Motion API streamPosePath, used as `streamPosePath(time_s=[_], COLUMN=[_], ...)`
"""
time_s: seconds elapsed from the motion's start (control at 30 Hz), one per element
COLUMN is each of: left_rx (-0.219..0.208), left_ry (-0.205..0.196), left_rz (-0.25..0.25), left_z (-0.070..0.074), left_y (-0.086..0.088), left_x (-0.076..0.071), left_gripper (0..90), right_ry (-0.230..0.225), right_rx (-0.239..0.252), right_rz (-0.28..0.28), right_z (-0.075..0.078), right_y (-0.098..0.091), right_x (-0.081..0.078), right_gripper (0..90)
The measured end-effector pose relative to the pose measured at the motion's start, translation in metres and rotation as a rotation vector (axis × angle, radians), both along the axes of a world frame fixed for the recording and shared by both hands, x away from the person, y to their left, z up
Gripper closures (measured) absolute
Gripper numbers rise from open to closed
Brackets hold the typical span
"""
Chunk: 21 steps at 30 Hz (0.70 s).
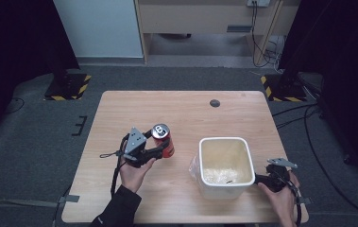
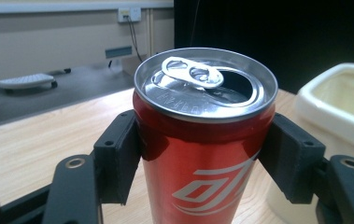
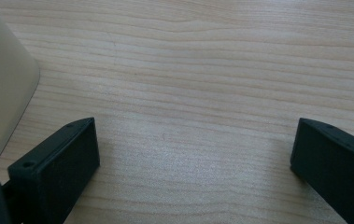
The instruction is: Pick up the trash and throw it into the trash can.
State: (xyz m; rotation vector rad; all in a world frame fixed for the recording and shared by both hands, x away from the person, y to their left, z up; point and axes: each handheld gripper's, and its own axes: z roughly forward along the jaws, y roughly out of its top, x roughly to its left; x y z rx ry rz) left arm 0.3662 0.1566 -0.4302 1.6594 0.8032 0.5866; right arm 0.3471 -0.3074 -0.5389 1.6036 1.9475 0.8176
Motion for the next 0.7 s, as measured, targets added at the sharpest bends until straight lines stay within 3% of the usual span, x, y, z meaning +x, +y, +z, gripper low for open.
streamPosePath(time_s=[0.27,0.7], left_rx=[-0.072,-0.135], left_ry=[-0.055,-0.116], left_rz=[-0.023,-0.078], left_z=[0.022,0.043], left_y=[0.005,0.0], left_x=[-0.014,-0.03], left_gripper=[33.4,33.4], right_ry=[0.0,0.0], right_rx=[0.0,0.0], right_rz=[0.0,0.001], right_z=[0.0,0.0], right_y=[0.0,0.0], right_x=[0.0,0.0], right_gripper=[1.4,1.4])
